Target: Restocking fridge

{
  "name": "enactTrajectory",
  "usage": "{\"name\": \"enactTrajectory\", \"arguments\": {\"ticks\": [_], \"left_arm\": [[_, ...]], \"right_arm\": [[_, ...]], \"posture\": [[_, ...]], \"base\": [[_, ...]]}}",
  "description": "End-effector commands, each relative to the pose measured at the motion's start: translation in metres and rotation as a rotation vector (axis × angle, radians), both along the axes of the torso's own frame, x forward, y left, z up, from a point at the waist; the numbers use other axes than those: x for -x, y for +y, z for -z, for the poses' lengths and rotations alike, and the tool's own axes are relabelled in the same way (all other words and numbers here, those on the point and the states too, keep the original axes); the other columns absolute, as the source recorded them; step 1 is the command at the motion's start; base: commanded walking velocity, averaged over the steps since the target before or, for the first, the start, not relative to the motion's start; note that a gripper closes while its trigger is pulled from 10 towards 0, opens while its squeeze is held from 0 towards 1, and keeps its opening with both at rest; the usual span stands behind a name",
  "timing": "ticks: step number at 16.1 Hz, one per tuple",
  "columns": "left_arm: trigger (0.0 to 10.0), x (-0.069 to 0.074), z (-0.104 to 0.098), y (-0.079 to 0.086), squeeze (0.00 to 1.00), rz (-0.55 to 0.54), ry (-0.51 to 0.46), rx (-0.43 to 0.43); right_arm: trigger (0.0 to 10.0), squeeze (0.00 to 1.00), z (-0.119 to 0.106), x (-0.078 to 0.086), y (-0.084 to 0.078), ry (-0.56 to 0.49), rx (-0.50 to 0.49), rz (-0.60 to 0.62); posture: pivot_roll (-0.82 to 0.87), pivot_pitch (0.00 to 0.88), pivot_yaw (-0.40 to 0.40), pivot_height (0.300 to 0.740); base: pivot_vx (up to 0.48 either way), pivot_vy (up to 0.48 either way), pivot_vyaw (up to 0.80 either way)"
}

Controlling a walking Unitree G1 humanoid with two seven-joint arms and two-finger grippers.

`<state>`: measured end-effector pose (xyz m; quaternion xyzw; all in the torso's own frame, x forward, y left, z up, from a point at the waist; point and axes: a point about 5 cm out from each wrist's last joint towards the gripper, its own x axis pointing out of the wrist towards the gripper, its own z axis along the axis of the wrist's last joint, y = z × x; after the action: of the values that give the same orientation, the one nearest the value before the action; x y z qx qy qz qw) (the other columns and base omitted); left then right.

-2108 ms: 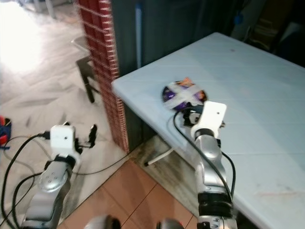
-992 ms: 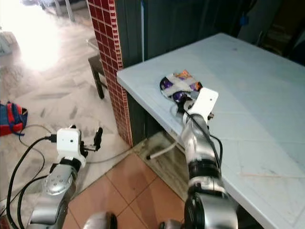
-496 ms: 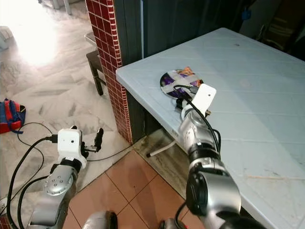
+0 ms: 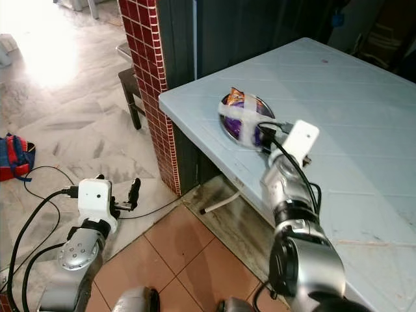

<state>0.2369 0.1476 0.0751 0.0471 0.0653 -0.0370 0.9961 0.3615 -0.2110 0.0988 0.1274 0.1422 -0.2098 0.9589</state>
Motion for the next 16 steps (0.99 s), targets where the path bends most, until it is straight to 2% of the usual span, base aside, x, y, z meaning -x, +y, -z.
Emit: {"name": "enactTrajectory", "arguments": {"ticks": [1, 7, 11, 16], "left_arm": [[10.0, -0.002, -0.003, 0.002, 0.00, -0.003, -0.006, -0.016], [10.0, -0.006, -0.004, 0.003, 0.00, -0.001, -0.004, -0.031], [10.0, -0.008, -0.005, 0.003, 0.00, -0.003, -0.010, -0.034], [10.0, -0.008, -0.005, 0.003, 0.00, -0.006, -0.012, -0.033]], "right_arm": [[10.0, 0.00, 0.008, 0.007, -0.007, 0.038, -0.002, 0.022], [10.0, 0.00, 0.010, 0.018, -0.011, 0.027, 0.043, 0.022], [10.0, 0.00, -0.004, 0.024, -0.011, -0.025, 0.096, 0.022], [10.0, 0.00, -0.017, 0.042, -0.009, -0.054, 0.139, 0.007]], "posture": [[0.09, 0.041, 0.003, 0.740], [0.09, 0.030, 0.009, 0.740], [0.09, 0.019, 0.009, 0.740], [0.08, 0.018, 0.005, 0.740]], "base": [[0.000, 0.000, 0.00], [0.000, 0.000, 0.00], [0.000, 0.000, 0.00], [0.000, 0.000, 0.00]]}}
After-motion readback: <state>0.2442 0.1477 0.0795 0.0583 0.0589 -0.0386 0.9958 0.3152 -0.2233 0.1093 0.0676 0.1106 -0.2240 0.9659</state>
